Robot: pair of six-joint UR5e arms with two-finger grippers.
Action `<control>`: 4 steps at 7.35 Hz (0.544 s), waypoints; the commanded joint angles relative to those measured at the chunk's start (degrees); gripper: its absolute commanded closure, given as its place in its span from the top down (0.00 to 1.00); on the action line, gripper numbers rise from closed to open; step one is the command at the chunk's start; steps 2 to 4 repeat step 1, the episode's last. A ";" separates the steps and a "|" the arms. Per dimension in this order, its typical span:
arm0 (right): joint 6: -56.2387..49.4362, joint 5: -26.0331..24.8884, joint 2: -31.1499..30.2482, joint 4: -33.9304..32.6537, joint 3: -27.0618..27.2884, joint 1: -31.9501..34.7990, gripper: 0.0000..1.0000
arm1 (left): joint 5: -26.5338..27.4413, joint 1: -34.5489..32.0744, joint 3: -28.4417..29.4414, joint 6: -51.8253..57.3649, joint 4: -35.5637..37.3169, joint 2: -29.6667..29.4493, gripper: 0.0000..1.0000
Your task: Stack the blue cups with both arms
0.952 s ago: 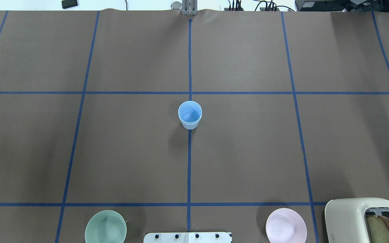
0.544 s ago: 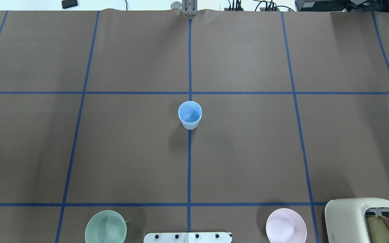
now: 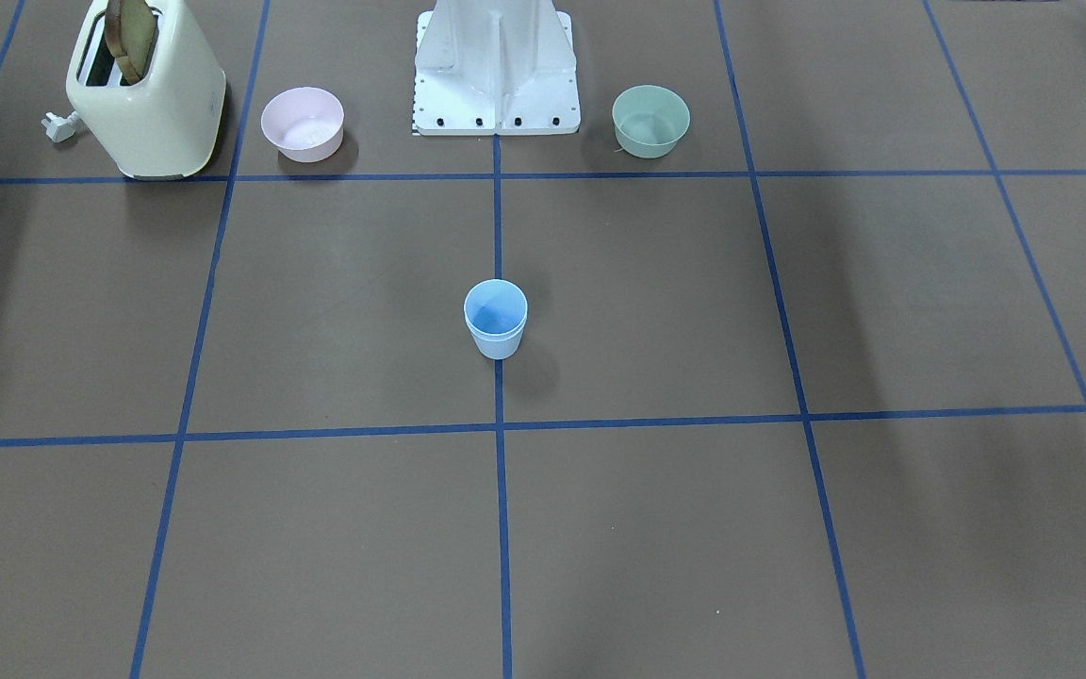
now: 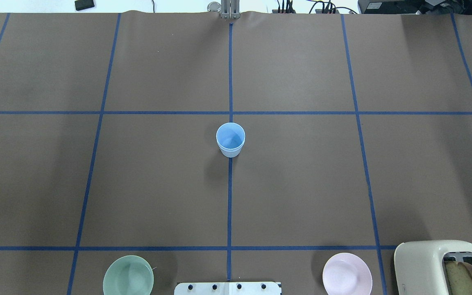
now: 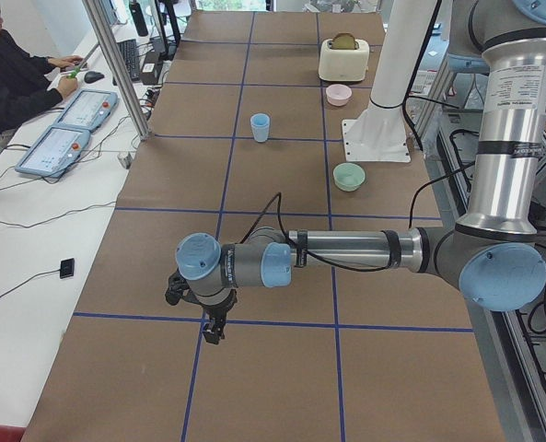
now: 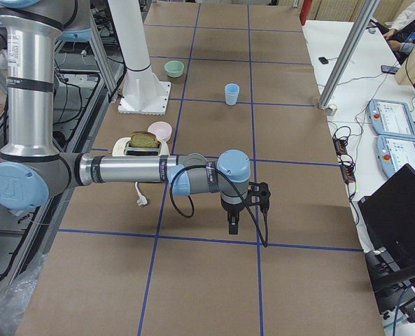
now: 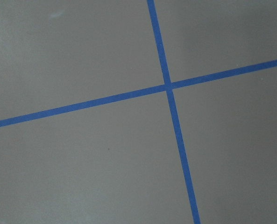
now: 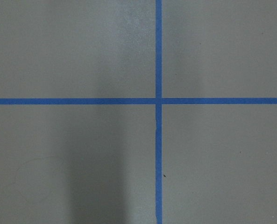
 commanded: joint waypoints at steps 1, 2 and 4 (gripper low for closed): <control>0.00 -0.04 -0.09 0.07 0.01 0.01 1.00 | -0.01 -0.01 -0.13 0.26 -0.16 0.45 0.99; 0.00 -0.04 -0.09 0.07 0.01 0.01 1.00 | -0.01 -0.01 -0.13 0.26 -0.16 0.45 0.99; 0.00 -0.04 -0.09 0.07 0.01 0.01 1.00 | -0.01 -0.01 -0.13 0.26 -0.16 0.45 0.99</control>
